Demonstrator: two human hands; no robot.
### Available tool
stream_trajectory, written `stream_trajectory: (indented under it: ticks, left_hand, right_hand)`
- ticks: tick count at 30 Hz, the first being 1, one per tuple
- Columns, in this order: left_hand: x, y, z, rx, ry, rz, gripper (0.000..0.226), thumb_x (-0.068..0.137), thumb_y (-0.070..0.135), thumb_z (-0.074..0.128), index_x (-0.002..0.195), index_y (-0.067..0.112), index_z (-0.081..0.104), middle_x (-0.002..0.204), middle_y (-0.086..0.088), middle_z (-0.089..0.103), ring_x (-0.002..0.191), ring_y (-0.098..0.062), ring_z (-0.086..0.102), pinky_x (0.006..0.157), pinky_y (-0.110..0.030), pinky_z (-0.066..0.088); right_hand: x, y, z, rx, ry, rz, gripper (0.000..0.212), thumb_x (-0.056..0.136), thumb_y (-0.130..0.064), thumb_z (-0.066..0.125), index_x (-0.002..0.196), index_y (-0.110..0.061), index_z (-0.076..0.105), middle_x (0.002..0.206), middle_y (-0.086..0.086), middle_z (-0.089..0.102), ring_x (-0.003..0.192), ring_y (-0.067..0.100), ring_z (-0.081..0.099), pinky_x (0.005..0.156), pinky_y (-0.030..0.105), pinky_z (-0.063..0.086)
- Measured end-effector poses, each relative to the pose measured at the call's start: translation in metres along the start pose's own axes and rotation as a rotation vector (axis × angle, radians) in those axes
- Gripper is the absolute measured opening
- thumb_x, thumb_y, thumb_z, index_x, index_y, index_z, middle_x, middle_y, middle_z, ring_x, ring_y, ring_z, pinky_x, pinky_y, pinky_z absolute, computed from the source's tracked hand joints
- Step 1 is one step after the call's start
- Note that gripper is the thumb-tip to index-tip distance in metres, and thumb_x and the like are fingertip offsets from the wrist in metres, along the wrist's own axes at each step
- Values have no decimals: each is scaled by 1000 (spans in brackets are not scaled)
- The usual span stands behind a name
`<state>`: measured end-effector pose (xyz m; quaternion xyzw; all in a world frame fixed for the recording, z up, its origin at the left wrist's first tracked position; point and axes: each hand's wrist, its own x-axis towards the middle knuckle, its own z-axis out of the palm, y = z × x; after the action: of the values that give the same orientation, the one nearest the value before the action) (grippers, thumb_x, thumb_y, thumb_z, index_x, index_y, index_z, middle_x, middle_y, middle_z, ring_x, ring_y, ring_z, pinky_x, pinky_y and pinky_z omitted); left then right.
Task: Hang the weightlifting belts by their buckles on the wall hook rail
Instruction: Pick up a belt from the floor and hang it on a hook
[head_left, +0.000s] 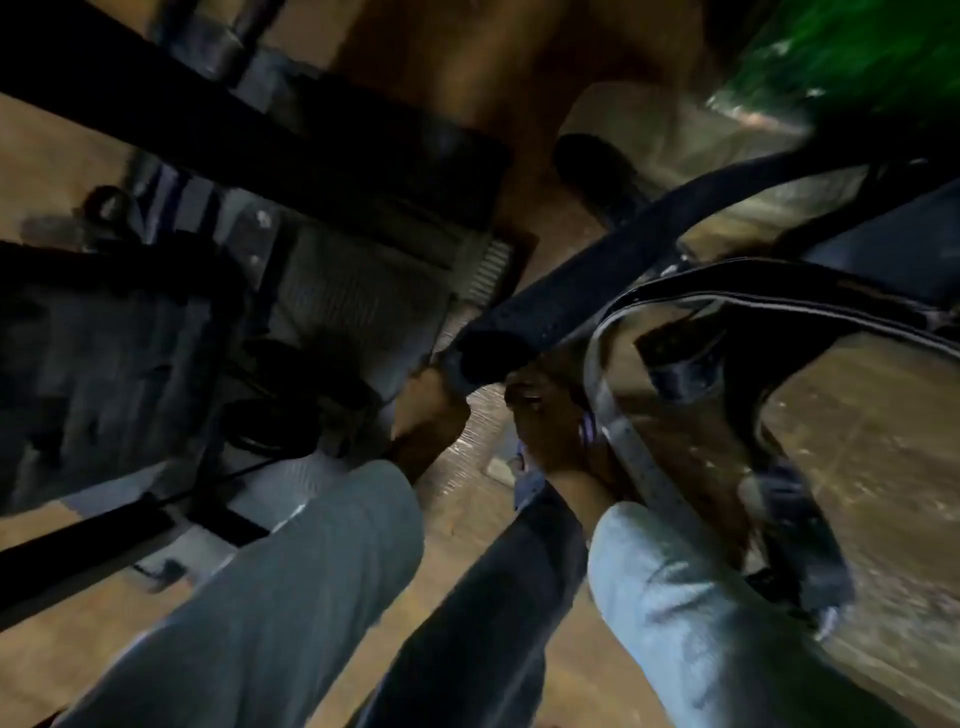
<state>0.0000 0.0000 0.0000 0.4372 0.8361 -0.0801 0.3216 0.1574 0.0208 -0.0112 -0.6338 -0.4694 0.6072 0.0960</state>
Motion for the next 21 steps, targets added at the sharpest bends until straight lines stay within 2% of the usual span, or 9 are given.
stream_trajectory:
  ticks: [3,6,10,12,14,16,17,18,21]
  left_hand:
    - [37,-21,36,-14,-40,56,66,76,27,64,133,-6,57,119,-30,68,107,-47,67,90,-50,54]
    - [67,-23,51,-33,-97,14,91,76,36,75,152,1,38,147,-25,51,133,-42,52,110,-49,45]
    - [58,-12,30,-13,-262,214,78,72,60,68,145,41,49,137,1,65,108,-25,71,90,-37,56]
    - [35,9,19,65,-340,321,61,79,55,63,132,23,66,122,-11,73,94,-34,72,80,-32,52]
    - [8,32,6,67,-349,351,59,74,58,51,102,12,74,98,-16,74,87,-40,70,76,-38,56]
    - [-19,52,-9,32,-310,414,45,74,53,48,90,17,71,86,-10,69,82,-35,66,70,-43,55]
    - [-32,61,-18,31,-275,459,38,77,47,50,91,17,70,85,-9,67,81,-33,64,68,-42,54]
    - [-47,74,-29,33,-261,486,32,79,40,53,93,17,70,86,-10,64,82,-32,62,66,-39,52]
    - [-98,101,-51,-39,-124,484,24,81,31,61,97,16,71,85,-13,63,79,-32,60,63,-35,48]
  right_hand:
    - [12,6,13,145,26,59,19,96,1,63,115,1,68,110,11,70,102,16,65,98,30,52]
    - [17,6,17,276,62,177,19,93,4,64,109,-5,69,108,7,69,107,30,66,103,49,52]
    - [7,3,-1,277,24,235,20,98,-4,63,118,-6,66,117,11,71,116,29,64,106,46,49]
    - [-1,0,-12,219,-12,247,22,97,-10,66,119,-10,67,110,3,68,113,28,64,106,46,48]
    - [-11,-8,-23,173,-5,219,25,87,-31,76,104,-16,68,104,6,70,108,37,67,102,55,50]
    - [-20,-13,-38,217,2,271,65,70,-67,75,97,-8,72,95,15,76,95,39,72,93,55,56]
    - [-24,-17,-46,272,-12,311,75,70,-71,72,102,-4,73,91,15,77,90,35,73,87,50,59]
    - [-35,-35,-58,333,-13,336,71,75,-67,70,107,-4,73,89,11,76,88,30,73,81,43,60]
    - [-62,-70,-93,420,7,363,33,97,-37,68,106,-6,71,88,10,75,82,24,72,67,30,56]
